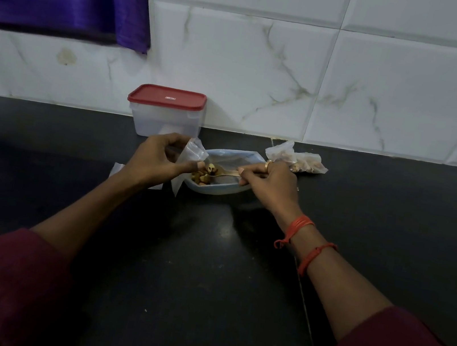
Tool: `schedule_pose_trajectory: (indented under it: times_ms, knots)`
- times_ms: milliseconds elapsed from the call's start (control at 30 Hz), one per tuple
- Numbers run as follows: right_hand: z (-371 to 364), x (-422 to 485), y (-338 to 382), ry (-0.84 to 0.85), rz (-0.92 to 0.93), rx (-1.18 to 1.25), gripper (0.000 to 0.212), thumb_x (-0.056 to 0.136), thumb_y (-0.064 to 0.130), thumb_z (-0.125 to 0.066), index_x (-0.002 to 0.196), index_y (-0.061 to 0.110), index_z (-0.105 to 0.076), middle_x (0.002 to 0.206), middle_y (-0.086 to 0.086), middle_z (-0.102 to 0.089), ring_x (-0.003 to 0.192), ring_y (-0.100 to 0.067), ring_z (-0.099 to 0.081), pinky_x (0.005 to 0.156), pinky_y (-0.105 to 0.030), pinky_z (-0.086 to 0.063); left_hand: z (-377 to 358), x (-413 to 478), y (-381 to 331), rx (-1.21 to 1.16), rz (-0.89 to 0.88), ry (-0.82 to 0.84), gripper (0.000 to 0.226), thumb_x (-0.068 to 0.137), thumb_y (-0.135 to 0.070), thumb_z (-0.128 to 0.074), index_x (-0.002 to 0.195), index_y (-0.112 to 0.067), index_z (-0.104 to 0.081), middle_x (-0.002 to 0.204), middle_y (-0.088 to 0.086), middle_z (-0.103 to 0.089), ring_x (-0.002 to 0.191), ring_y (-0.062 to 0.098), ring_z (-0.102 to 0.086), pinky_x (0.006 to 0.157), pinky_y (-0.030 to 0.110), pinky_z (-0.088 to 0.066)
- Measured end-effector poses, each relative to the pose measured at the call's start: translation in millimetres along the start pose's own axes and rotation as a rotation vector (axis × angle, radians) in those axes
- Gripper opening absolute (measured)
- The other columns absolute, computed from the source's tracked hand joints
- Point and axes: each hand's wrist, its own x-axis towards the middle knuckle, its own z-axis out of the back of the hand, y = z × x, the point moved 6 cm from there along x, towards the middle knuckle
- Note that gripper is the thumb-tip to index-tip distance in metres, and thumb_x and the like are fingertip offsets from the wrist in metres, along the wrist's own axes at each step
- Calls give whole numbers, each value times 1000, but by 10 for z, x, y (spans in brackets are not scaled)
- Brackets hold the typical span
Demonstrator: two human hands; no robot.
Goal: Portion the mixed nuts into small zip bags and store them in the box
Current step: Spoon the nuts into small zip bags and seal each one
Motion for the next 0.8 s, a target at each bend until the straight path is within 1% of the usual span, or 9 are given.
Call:
schedule_pose_trajectory:
  times_ms: [67,200,267,400,500,600,667,733,800]
  knots:
    - [30,19,-22,-17,-6,-2,17,89,31,-72,74,29,-79,74,15,-74,88,-3,-66,84,-26,-52,-5,2,6,29,-3,1,61,78,-36,-80,133,-19,-58,120,-2,-66,103,12,-63,78,19,-51]
    - [57,39,-78,-18,-49,41,22,88,29,-72,67,34,-75,71,18,-73,90,-2,-65,86,-26,-50,-9,-6,4,43,-1,10,68,73,-44,-79,133,-20,-58,123,0,-66,107,16,-63,83,24,-53]
    - [67,40,-101,-8,-81,90,21,87,29,-72,67,30,-77,74,13,-74,86,-3,-64,86,-27,-51,3,-13,7,55,-1,5,71,72,-46,-79,134,-19,-58,125,2,-66,108,17,-63,84,26,-54]
    - [128,32,-102,-14,-117,185,21,87,26,-70,68,23,-78,70,8,-74,74,-4,-59,81,-30,-51,19,-18,13,121,-8,-23,70,76,-36,-82,138,-16,-55,132,6,-63,114,20,-60,89,30,-54]
    - [196,50,-70,-59,-114,230,22,86,26,-70,65,23,-77,64,9,-71,72,-1,-58,73,-24,-46,27,-29,-14,166,-19,-34,74,74,-37,-83,139,-15,-54,133,8,-61,114,19,-59,92,32,-52]
    - [249,68,-26,-96,-99,276,18,87,24,-69,71,25,-76,62,11,-70,69,3,-60,69,-17,-41,35,-48,-42,197,-32,-21,79,70,-45,-82,138,-14,-55,132,8,-62,110,18,-59,92,35,-54]
    - [275,80,-4,-123,-85,294,15,87,24,-69,75,24,-78,64,8,-71,73,0,-64,75,-22,-48,49,-53,-44,209,-32,-19,83,68,-52,-80,138,-15,-55,131,8,-62,110,19,-60,92,37,-54]
    - [286,92,7,-137,-80,305,15,87,24,-68,77,23,-79,67,5,-72,80,-11,-68,84,-34,-55,79,-47,-34,213,-24,-36,82,68,-52,-81,137,-15,-56,131,7,-63,109,19,-61,92,38,-55]
    - [292,89,8,-138,-92,317,15,86,25,-68,76,25,-79,67,4,-72,84,-15,-68,89,-40,-55,102,-42,-18,215,-17,-57,81,69,-52,-82,137,-16,-57,130,6,-64,109,18,-61,92,37,-55]
